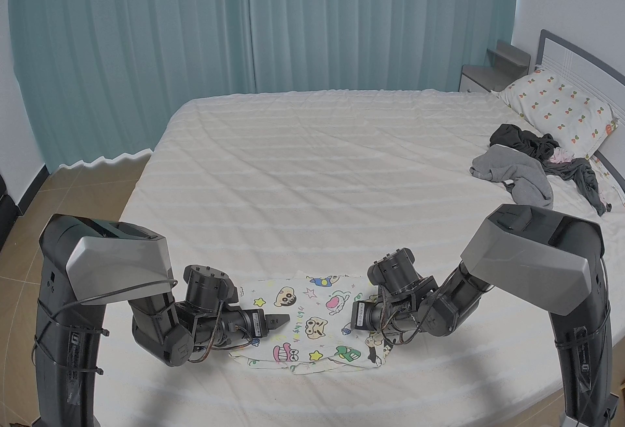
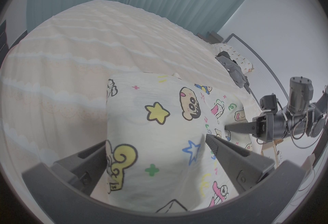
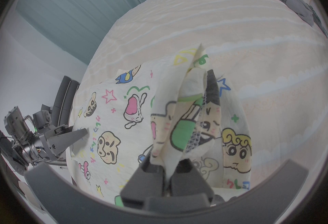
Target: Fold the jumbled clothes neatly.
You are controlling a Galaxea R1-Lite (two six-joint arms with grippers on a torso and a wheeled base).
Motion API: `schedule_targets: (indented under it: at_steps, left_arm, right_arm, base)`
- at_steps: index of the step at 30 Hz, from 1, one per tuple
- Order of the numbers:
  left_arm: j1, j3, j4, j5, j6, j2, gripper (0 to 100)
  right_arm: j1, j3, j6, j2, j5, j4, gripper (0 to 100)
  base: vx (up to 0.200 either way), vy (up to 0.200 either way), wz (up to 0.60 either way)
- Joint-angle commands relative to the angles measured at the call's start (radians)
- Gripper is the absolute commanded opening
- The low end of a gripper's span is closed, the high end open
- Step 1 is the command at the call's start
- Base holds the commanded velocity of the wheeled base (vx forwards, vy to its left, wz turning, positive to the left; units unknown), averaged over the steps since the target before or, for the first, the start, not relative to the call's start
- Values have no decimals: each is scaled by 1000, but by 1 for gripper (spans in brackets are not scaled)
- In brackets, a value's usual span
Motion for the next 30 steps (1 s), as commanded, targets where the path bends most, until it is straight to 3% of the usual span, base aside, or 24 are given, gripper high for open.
schedule_targets:
  at_steps: [1, 7, 8, 25, 26, 30]
  left_arm:
    - [5, -3, 0, 5, -9, -5, 100]
    - [7, -26, 0, 43, -9, 6, 100]
    - [10, -39, 0, 57, -9, 13, 0]
    - [13, -26, 0, 97, -14, 18, 0]
    - [13, -26, 0, 97, -14, 19, 0]
    - [14, -26, 0, 97, -15, 19, 0]
  right_arm:
    - [5, -2, 9, -8, -2, -9, 0]
    - [5, 5, 6, -14, -6, -9, 0]
    - [5, 7, 6, -16, -8, -9, 0]
    - [-2, 14, -23, -16, -38, -4, 0]
    - [-4, 25, -42, -14, -43, -6, 100]
    - [-7, 33, -74, -16, -52, -9, 100]
  base:
    - [0, 0, 0]
    - [0, 0, 0]
    - [0, 0, 0]
    - [0, 0, 0]
    - [0, 0, 0]
    - [0, 0, 0]
